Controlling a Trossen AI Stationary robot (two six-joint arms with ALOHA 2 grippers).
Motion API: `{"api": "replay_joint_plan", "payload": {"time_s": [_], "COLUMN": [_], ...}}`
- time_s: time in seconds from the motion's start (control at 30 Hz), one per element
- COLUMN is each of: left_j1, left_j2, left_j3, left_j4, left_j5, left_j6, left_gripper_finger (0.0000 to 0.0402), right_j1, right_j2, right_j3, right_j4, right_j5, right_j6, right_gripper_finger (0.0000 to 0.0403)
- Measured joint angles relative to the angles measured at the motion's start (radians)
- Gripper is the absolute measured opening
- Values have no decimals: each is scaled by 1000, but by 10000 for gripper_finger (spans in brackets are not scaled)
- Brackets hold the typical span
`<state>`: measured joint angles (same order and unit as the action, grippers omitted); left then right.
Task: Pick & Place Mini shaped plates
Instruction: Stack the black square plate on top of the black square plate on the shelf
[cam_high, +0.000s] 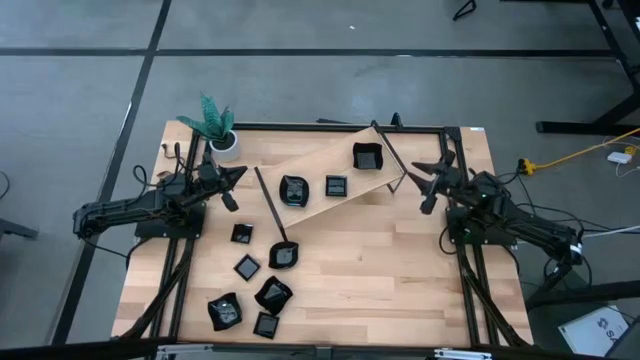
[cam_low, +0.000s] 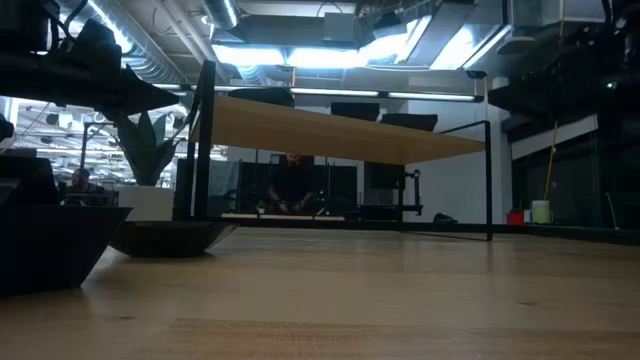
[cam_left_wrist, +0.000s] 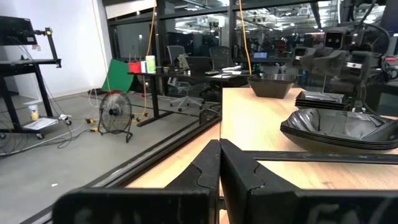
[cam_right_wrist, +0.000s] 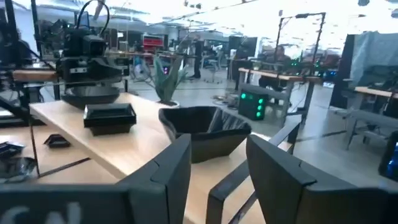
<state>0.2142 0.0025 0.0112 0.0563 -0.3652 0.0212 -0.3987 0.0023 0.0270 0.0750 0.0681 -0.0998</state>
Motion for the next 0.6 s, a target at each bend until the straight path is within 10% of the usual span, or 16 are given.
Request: {"api": "replay_joint_plan", "payload": {"time_s": [0.6], "left_j1": [0], "left_j2": [0], "left_j3": [0], "left_j4": [0], "left_j5": [0], "left_j6": [0], "left_gripper_finger": [4], "right_j1": [1], "right_j2": [1], "right_j3": [0], "right_j4": [-103], "right_j5": [-61], "right_j6": [19], "right_gripper_finger": [154]}}
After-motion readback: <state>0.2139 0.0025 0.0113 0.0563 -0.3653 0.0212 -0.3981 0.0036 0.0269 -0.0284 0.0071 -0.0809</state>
